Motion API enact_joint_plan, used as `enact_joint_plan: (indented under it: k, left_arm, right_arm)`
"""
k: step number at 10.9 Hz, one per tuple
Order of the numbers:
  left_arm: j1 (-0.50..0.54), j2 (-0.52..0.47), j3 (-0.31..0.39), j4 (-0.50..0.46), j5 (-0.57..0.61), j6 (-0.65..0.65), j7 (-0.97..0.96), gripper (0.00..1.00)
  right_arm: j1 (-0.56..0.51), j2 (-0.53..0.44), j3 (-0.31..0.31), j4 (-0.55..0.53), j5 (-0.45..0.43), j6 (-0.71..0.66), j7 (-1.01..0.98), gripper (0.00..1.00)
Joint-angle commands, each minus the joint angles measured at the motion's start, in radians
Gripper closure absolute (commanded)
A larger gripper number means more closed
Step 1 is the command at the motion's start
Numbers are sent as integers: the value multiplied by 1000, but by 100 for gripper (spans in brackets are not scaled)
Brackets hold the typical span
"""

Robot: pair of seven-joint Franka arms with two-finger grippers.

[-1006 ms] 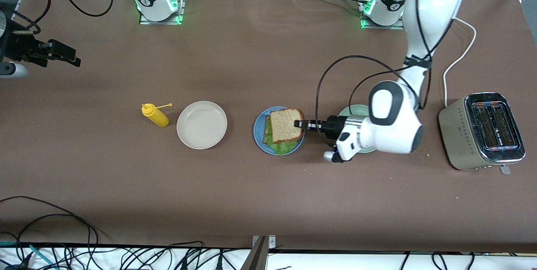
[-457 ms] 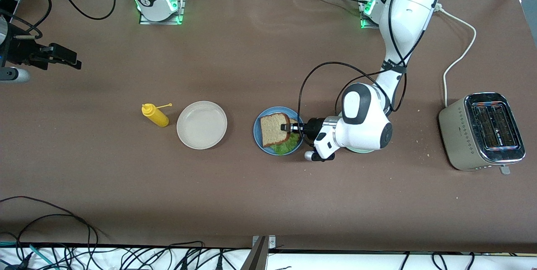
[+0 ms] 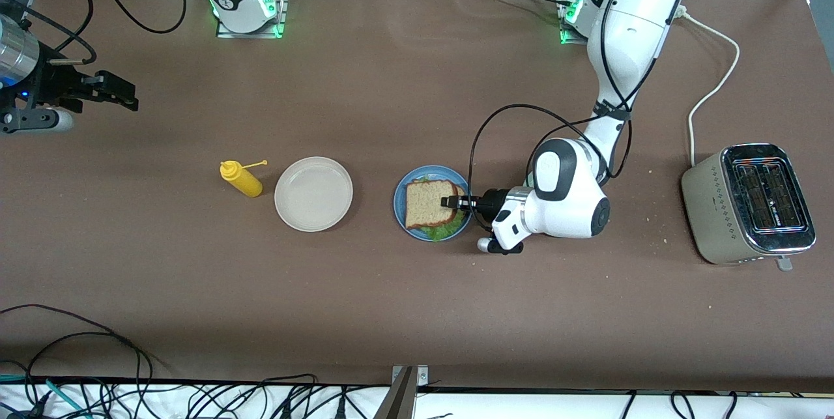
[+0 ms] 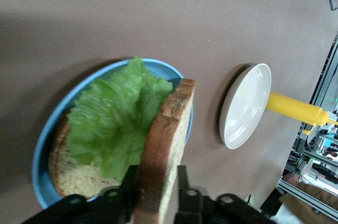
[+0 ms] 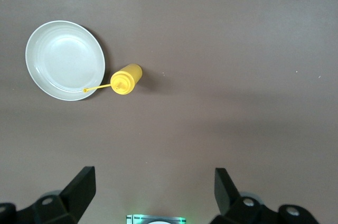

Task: Make sandwich in blue plate with both arms

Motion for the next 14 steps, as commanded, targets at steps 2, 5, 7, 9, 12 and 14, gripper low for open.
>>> enact_joint_plan:
  k: [2, 5, 7, 9, 12, 14]
  left_arm:
    - [16, -9, 25, -57, -19, -10, 28, 0]
    - [50, -36, 61, -61, 17, -93, 28, 0]
    - [78, -82, 64, -55, 137, -105, 24, 0]
    - [128, -125, 64, -64, 148, -160, 25, 0]
    - [157, -321, 61, -142, 523, -161, 28, 0]
    - [203, -520, 58, -221, 593, -161, 25, 0]
  right_arm:
    - [-8, 16, -5, 32, 1, -13, 10, 0]
    - [-8, 16, -5, 34, 1, -14, 10, 0]
    - [-9, 16, -5, 34, 3, -19, 10, 0]
    - [-8, 16, -5, 34, 3, -22, 10, 0]
    - [-9, 16, -6, 34, 3, -24, 10, 0]
    - [-9, 16, -5, 34, 3, -24, 10, 0]
